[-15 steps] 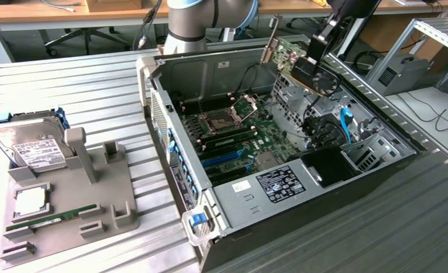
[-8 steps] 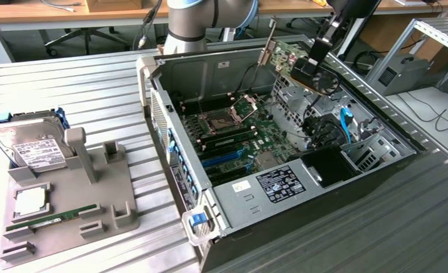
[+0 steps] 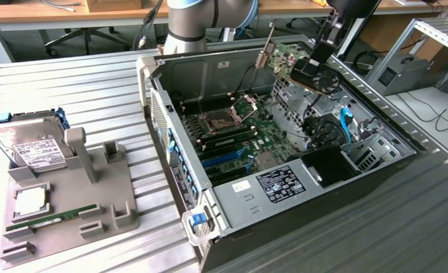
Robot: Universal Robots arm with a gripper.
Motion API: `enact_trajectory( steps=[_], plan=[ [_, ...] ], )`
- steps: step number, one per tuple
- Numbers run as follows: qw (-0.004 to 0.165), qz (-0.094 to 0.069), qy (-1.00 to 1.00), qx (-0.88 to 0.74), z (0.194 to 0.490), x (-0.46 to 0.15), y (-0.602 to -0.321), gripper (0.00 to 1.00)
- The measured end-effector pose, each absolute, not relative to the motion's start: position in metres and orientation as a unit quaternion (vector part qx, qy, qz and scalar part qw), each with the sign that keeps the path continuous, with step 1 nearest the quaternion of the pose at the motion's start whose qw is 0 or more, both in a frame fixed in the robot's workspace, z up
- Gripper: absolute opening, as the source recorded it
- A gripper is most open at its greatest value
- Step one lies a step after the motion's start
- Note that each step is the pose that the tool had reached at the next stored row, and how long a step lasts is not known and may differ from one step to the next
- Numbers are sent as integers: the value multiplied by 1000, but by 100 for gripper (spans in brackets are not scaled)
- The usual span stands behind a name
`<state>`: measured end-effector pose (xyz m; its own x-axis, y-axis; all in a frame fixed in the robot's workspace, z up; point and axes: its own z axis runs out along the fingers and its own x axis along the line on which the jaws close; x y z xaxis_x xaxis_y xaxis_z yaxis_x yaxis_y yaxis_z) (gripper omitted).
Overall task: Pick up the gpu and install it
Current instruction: 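Insert the gpu into the slot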
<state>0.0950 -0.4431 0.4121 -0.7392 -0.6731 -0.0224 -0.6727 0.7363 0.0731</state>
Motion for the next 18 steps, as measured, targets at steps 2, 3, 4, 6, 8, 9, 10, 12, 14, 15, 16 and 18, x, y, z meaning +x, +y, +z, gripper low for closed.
enact_trajectory(
  steps=[2,3,4,6,8,9,10,12,14,15,16,18],
  plan=[
    [3,-38,-925,378,412,95,-443,27],
    [4,-38,-920,390,412,95,-443,27],
    [4,-38,-915,401,412,95,-443,27],
    [6,-38,-902,431,412,95,-443,27],
    [7,-38,-891,453,412,95,-443,27],
    [7,-38,-886,461,412,95,-443,27],
    [7,-37,-882,469,412,95,-443,27],
    [8,-37,-874,485,412,95,-443,27],
    [9,-37,-864,502,412,95,-443,27],
    [9,-37,-861,508,412,95,-443,27],
    [9,-37,-855,517,412,95,-443,27],
    [10,-37,-843,537,412,95,-443,27]
  ],
)
